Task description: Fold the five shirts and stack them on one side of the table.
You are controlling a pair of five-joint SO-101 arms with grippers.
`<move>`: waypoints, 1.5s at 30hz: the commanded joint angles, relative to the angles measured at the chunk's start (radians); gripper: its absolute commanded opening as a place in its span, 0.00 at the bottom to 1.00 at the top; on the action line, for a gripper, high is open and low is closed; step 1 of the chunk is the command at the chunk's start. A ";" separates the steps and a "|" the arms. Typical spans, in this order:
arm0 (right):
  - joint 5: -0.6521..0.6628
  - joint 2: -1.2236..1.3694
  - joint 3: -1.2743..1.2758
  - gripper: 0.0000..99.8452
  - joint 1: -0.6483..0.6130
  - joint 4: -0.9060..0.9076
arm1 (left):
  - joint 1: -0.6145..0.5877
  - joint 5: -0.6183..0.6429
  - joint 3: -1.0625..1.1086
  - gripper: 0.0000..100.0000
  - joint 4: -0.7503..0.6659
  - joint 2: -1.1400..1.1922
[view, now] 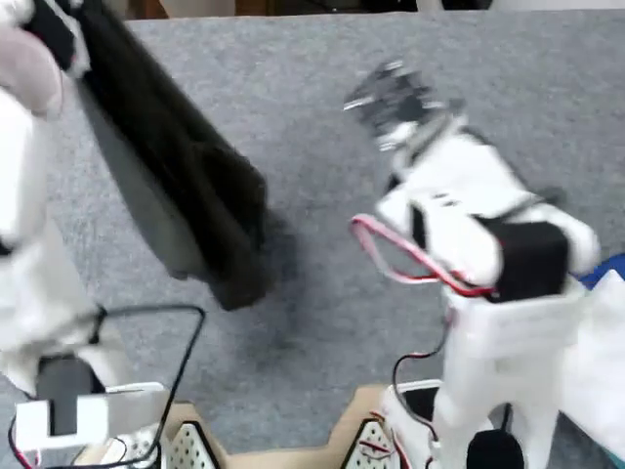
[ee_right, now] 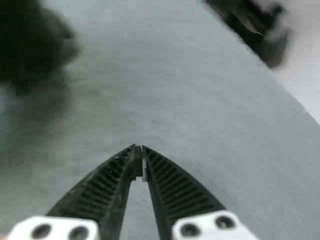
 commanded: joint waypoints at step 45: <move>-0.720 1.715 -1.339 0.11 -0.590 -0.166 | -0.641 -0.236 1.560 0.02 -0.872 0.030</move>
